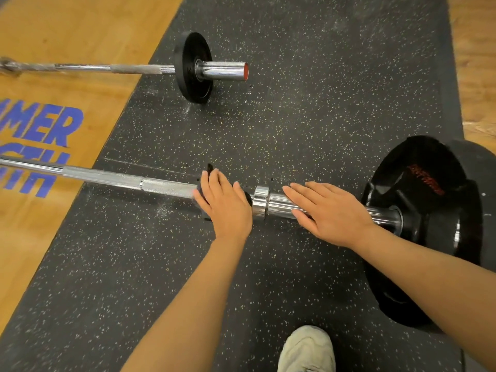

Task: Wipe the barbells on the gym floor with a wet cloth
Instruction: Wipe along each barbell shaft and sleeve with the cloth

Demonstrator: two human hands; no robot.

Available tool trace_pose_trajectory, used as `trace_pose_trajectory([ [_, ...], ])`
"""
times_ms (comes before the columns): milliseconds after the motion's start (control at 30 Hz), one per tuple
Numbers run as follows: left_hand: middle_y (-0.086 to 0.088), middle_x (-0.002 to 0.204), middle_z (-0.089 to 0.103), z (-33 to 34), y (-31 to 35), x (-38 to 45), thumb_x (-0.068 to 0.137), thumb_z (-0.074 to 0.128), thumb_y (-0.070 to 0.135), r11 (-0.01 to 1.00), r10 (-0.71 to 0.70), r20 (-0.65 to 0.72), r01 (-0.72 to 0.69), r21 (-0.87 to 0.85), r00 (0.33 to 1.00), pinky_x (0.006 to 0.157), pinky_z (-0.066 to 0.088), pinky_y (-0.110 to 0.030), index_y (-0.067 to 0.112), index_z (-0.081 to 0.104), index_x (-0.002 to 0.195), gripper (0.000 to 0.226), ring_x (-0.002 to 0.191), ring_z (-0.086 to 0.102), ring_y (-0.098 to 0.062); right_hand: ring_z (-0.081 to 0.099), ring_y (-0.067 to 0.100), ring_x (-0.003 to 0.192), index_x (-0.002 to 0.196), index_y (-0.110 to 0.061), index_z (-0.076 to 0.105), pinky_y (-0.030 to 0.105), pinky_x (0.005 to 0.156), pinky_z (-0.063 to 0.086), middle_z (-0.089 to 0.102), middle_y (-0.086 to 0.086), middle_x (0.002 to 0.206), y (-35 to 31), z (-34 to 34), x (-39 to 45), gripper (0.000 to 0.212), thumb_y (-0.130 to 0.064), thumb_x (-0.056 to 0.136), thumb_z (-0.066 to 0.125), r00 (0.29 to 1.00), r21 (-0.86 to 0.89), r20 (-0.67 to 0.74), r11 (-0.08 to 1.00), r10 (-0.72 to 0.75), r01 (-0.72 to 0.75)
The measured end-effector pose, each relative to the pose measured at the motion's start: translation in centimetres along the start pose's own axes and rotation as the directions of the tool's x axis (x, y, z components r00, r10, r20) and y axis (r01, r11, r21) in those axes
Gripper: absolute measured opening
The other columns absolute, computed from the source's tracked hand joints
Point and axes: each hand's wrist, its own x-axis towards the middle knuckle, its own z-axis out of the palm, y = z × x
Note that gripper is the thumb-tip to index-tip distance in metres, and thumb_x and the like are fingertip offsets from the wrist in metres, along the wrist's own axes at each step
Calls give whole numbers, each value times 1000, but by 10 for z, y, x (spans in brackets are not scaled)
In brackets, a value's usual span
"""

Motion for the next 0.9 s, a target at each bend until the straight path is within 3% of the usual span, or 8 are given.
trace_pose_trajectory([
  [67, -16, 152, 36, -4, -12, -3, 98, 6, 40, 990, 140, 49, -141, 14, 989, 118, -8, -42, -6, 38, 145, 73, 147, 19, -31, 66, 30, 111, 141, -12, 56, 42, 92, 55, 66, 8, 130, 0, -1, 0, 54, -41, 103, 30, 1000, 3, -7, 1000, 7, -7],
  [133, -16, 148, 41, -7, -31, 5, 100, 5, 38, 976, 206, 21, -207, 74, 978, 121, 0, -45, -3, 43, 142, 70, 144, 28, -30, 67, 30, 110, 140, -13, 57, 41, 91, 55, 66, 8, 130, -2, 0, 0, 55, -42, 105, 26, 1000, -4, -9, 1000, 11, -11],
  [233, -18, 140, 49, -6, -42, 24, 101, 8, 33, 990, 70, -79, -60, 124, 994, 119, 13, -51, -6, 50, 135, 66, 140, 34, -34, 66, 30, 111, 141, -14, 56, 41, 92, 54, 66, 7, 131, -2, 0, 0, 59, -43, 107, 18, 1000, 6, 2, 1000, 7, -7],
  [333, -21, 145, 45, -5, -36, 23, 101, 9, 36, 996, 9, -63, -3, 87, 998, 120, 6, -52, -10, 45, 138, 70, 144, 27, -37, 66, 31, 112, 142, -13, 55, 42, 92, 55, 65, 7, 132, -1, 0, 0, 55, -42, 105, 27, 1000, 3, 0, 1000, 8, -8],
  [433, -20, 150, 38, -2, -19, -3, 103, 10, 40, 984, 174, 30, -174, 26, 984, 120, 1, -49, -9, 39, 142, 69, 145, 22, -35, 66, 30, 112, 142, -12, 55, 41, 92, 55, 65, 8, 132, 0, 0, 1, 54, -41, 103, 31, 1000, -1, 1, 1000, -1, 1],
  [533, -19, 144, 46, 0, -15, -11, 105, 10, 39, 946, 318, 17, -318, 62, 948, 118, 9, -49, -7, 44, 139, 67, 138, 36, -36, 65, 30, 112, 143, -12, 54, 41, 92, 55, 65, 8, 132, 1, -1, 1, 54, -41, 104, 31, 1000, 3, 8, 1000, -4, 4],
  [800, -21, 143, 46, -4, -27, 15, 102, 16, 36, 993, 109, -38, -107, 56, 993, 119, 12, -52, -9, 45, 139, 64, 141, 33, -37, 67, 30, 110, 139, -12, 58, 40, 91, 55, 67, 8, 129, 2, -2, 2, 54, -41, 103, 32, 1000, 9, -20, 1000, -2, 2],
  [900, -20, 151, 38, -3, -23, -3, 104, 13, 38, 975, 219, 35, -220, 19, 975, 120, 0, -48, -8, 37, 144, 65, 145, 24, -35, 67, 28, 107, 138, -11, 59, 39, 89, 55, 68, 7, 127, 0, -3, 1, 54, -41, 104, 29, 999, -14, -41, 1000, -15, 15],
])
